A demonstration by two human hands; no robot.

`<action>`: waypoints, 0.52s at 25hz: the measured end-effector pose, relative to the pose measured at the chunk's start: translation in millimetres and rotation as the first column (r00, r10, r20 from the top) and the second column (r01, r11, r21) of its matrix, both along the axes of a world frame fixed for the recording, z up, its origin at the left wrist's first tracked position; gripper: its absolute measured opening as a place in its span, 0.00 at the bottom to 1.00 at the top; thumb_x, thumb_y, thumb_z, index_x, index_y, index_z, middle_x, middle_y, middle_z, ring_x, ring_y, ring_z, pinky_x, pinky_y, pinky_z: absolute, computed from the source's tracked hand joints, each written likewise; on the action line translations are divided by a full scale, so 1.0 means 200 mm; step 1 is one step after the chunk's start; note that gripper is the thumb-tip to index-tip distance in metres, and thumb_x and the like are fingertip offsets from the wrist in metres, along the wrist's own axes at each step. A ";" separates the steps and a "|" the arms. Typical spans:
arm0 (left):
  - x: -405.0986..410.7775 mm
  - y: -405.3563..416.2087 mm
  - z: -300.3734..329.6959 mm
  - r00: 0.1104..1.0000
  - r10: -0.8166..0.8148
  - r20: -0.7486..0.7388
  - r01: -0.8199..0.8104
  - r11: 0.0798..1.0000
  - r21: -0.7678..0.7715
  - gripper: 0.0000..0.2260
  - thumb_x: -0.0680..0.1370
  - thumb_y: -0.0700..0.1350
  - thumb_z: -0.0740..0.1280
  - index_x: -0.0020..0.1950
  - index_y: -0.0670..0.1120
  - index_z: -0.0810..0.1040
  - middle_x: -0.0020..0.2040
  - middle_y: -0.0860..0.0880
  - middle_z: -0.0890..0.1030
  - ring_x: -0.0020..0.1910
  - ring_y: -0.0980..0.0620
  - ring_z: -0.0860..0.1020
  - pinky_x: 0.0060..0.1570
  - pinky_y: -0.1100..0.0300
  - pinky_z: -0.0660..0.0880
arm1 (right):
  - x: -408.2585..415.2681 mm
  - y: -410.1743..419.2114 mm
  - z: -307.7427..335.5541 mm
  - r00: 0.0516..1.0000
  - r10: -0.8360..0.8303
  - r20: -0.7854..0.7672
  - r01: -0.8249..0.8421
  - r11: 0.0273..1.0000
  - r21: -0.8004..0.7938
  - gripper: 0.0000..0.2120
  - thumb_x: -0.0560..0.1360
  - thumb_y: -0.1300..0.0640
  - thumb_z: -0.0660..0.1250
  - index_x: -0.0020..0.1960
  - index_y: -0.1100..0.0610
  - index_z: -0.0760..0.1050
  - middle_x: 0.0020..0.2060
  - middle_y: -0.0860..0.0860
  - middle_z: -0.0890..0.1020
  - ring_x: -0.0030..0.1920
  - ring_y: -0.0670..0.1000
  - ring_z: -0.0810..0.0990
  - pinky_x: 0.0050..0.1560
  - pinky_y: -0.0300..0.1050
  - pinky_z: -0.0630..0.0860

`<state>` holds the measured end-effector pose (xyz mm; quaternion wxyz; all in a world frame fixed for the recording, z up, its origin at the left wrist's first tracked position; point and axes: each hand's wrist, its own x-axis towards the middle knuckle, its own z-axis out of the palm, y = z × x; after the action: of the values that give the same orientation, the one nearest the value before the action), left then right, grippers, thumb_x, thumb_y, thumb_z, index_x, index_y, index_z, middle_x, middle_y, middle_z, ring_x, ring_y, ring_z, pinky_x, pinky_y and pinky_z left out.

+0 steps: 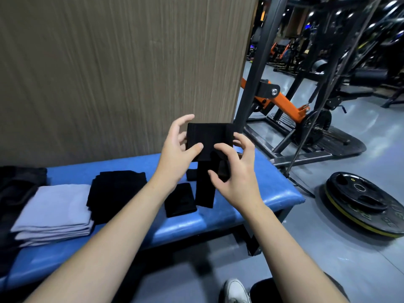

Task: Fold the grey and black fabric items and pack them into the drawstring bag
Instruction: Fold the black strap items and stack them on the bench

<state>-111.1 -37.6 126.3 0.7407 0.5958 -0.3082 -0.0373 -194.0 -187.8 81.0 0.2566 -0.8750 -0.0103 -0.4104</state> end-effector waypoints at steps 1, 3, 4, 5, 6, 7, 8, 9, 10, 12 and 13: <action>-0.01 0.05 -0.02 1.000 0.007 0.005 -0.007 1.000 -0.007 0.26 0.77 0.30 0.67 0.69 0.53 0.70 0.55 0.46 0.83 0.54 0.48 0.83 0.54 0.55 0.80 | 0.00 0.03 0.00 0.998 0.056 -0.009 -0.055 0.996 0.068 0.30 0.68 0.59 0.78 0.68 0.52 0.72 0.74 0.55 0.60 0.73 0.53 0.64 0.71 0.38 0.65; -0.04 0.12 -0.07 0.999 0.024 0.021 -0.024 1.000 -0.015 0.23 0.77 0.29 0.67 0.66 0.50 0.72 0.57 0.48 0.80 0.55 0.51 0.81 0.54 0.54 0.79 | -0.02 0.07 0.01 0.979 0.201 -0.023 -0.189 0.950 0.250 0.33 0.69 0.59 0.78 0.71 0.50 0.69 0.73 0.51 0.64 0.74 0.50 0.65 0.72 0.44 0.67; -0.05 0.15 -0.09 0.999 0.024 0.025 -0.023 1.000 -0.016 0.21 0.76 0.29 0.67 0.64 0.49 0.73 0.57 0.48 0.79 0.55 0.53 0.81 0.54 0.55 0.79 | -0.03 0.10 0.02 0.964 0.266 -0.023 -0.244 0.912 0.331 0.32 0.70 0.61 0.77 0.71 0.50 0.69 0.71 0.48 0.69 0.73 0.51 0.68 0.71 0.48 0.69; -0.05 0.18 -0.12 1.000 0.012 0.023 -0.012 1.000 -0.005 0.19 0.76 0.28 0.67 0.62 0.48 0.74 0.57 0.48 0.78 0.54 0.53 0.80 0.53 0.55 0.79 | -0.02 0.12 0.02 0.948 0.317 -0.026 -0.281 0.874 0.395 0.30 0.72 0.64 0.76 0.70 0.51 0.70 0.67 0.45 0.73 0.70 0.51 0.71 0.70 0.50 0.71; -0.05 0.20 -0.14 1.000 0.003 0.030 -0.004 0.999 0.033 0.18 0.76 0.28 0.67 0.60 0.47 0.75 0.56 0.50 0.78 0.52 0.53 0.80 0.52 0.55 0.79 | -0.01 0.13 0.02 0.935 0.352 -0.034 -0.303 0.847 0.438 0.27 0.72 0.66 0.74 0.68 0.53 0.71 0.63 0.44 0.76 0.68 0.50 0.74 0.69 0.50 0.71; -0.05 0.23 -0.16 0.999 0.007 0.053 -0.011 0.996 0.089 0.17 0.76 0.29 0.68 0.58 0.48 0.77 0.56 0.51 0.78 0.51 0.53 0.80 0.51 0.58 0.77 | 0.00 0.15 0.02 0.926 0.375 -0.046 -0.313 0.829 0.464 0.25 0.72 0.69 0.72 0.65 0.54 0.73 0.60 0.44 0.78 0.66 0.49 0.75 0.69 0.50 0.72; -0.05 0.25 -0.17 0.996 0.014 0.091 -0.027 0.989 0.148 0.17 0.76 0.30 0.68 0.57 0.49 0.78 0.56 0.52 0.79 0.50 0.54 0.80 0.50 0.61 0.76 | 0.01 0.15 0.02 0.917 0.394 -0.057 -0.320 0.815 0.483 0.23 0.72 0.71 0.71 0.62 0.55 0.74 0.58 0.44 0.79 0.63 0.48 0.76 0.68 0.50 0.72; -0.04 0.28 -0.19 0.990 0.017 0.142 -0.047 0.977 0.208 0.17 0.76 0.31 0.69 0.57 0.51 0.79 0.56 0.52 0.78 0.52 0.55 0.79 0.50 0.63 0.74 | 0.02 0.15 0.01 0.910 0.410 -0.071 -0.323 0.804 0.499 0.21 0.71 0.72 0.69 0.60 0.55 0.75 0.55 0.44 0.79 0.61 0.48 0.77 0.67 0.50 0.73; -0.03 0.30 -0.20 0.978 0.020 0.206 -0.078 0.958 0.275 0.17 0.76 0.32 0.70 0.57 0.52 0.80 0.56 0.52 0.77 0.54 0.54 0.78 0.50 0.64 0.73 | 0.03 0.16 0.01 0.900 0.427 -0.092 -0.325 0.795 0.512 0.20 0.70 0.73 0.68 0.58 0.56 0.75 0.54 0.44 0.79 0.60 0.48 0.78 0.65 0.50 0.74; 0.01 0.36 -0.21 0.941 0.020 0.338 -0.161 0.904 0.395 0.17 0.75 0.36 0.72 0.57 0.55 0.81 0.55 0.52 0.75 0.56 0.53 0.77 0.51 0.67 0.71 | 0.05 0.16 0.01 0.866 0.475 -0.160 -0.332 0.784 0.525 0.19 0.70 0.74 0.66 0.55 0.56 0.77 0.51 0.44 0.80 0.56 0.47 0.78 0.61 0.48 0.76; 0.02 0.39 -0.22 0.929 0.002 0.370 -0.176 0.883 0.435 0.16 0.74 0.37 0.73 0.57 0.55 0.81 0.55 0.52 0.76 0.56 0.53 0.76 0.52 0.68 0.70 | 0.05 0.16 0.01 0.842 0.501 -0.200 -0.339 0.780 0.526 0.18 0.70 0.74 0.65 0.53 0.56 0.77 0.49 0.46 0.80 0.54 0.47 0.79 0.59 0.47 0.76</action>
<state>-106.5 39.5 82.0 0.5098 0.7648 -0.3923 0.0348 -183.9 -156.1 83.0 0.5451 -0.8163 -0.0651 -0.1796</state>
